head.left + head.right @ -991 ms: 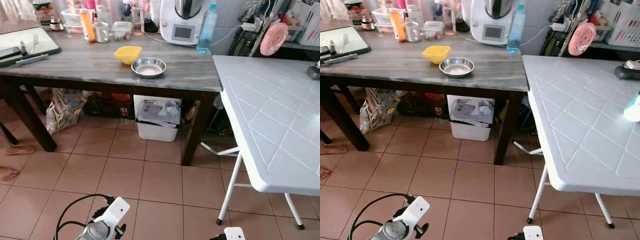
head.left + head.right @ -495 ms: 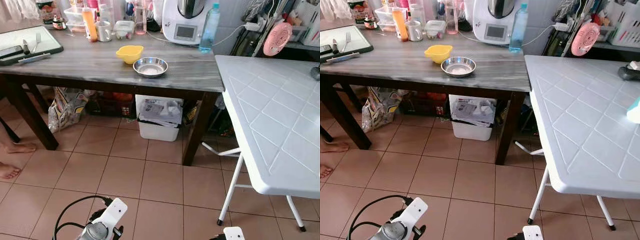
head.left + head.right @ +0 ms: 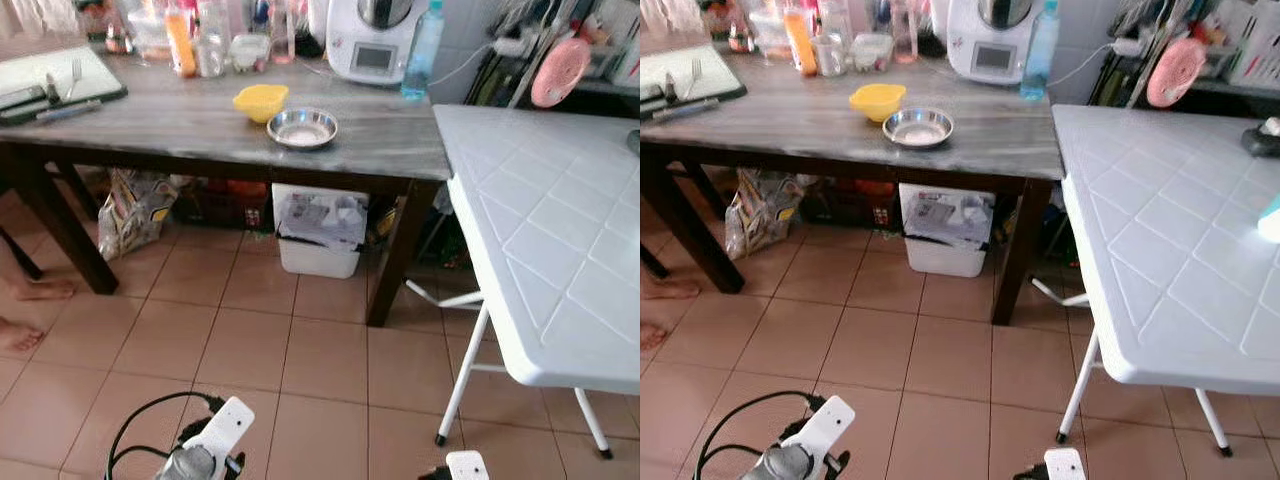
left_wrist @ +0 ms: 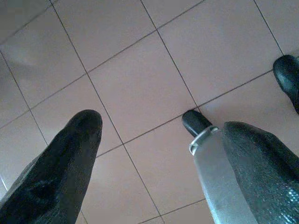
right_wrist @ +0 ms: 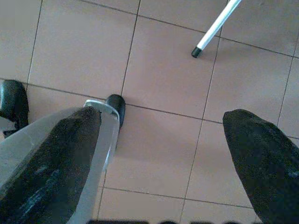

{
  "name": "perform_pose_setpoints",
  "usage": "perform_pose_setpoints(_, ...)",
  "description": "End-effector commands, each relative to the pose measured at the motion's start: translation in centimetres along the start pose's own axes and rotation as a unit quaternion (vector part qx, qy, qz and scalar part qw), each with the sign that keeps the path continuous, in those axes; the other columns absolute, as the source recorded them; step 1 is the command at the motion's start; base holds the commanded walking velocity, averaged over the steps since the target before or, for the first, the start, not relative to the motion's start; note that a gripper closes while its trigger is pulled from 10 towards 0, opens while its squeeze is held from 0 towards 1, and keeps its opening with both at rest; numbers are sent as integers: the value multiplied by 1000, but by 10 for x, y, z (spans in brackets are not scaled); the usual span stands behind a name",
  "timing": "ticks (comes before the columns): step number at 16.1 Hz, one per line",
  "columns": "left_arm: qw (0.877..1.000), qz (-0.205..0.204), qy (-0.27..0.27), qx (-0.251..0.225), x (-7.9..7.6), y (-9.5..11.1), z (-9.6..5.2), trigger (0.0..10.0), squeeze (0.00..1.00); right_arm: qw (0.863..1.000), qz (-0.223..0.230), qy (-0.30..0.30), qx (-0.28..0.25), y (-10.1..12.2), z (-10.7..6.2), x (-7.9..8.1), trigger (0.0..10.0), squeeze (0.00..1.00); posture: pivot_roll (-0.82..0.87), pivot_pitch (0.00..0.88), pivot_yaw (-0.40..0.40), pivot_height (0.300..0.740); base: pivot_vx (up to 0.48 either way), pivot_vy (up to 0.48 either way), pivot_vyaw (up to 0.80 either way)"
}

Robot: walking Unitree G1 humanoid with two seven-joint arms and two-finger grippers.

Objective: Setting the table

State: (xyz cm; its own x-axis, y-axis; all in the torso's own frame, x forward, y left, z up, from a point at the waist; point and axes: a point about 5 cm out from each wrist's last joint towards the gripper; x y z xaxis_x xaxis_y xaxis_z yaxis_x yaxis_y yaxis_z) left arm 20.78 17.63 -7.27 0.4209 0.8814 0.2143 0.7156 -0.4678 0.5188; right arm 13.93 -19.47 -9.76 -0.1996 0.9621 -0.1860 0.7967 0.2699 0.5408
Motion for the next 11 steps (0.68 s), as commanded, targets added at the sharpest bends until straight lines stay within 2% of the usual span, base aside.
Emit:
perform_pose_setpoints(1, 1000, 4, 0, 15, 0, -7, -1, 10000, 0, 1000, -2, 3, 8, -3, -1, 1, 10000, 0, 89, 55, -29, 740, -442, 0, 0)
perform_pose_setpoints(10, 1000, 14, 2, 15, 3, -6, -1, 10000, 0, 1000, 0, 4, 9, -3, -1, 4, 10000, 0, 90, 58, -23, 740, -427, 0, 0)
perform_pose_setpoints(11, 1000, 24, 0, 14, 3, -6, -1, 10000, 0, 1000, -2, 4, 9, -3, 0, 4, 10000, 0, 90, 58, -23, 740, 0, 0, 0)
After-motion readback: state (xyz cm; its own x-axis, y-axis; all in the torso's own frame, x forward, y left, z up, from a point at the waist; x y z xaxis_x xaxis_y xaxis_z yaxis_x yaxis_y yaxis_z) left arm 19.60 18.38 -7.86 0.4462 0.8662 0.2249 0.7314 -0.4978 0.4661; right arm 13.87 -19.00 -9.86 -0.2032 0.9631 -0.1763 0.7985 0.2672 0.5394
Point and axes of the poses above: a point about 5 cm out from each wrist's last joint towards the gripper, its own z axis pointing out of the wrist towards the gripper, its own y axis along the axis of the wrist's last joint, x = y × z, and after that the axes turned 10 degrees about -z, right-handed
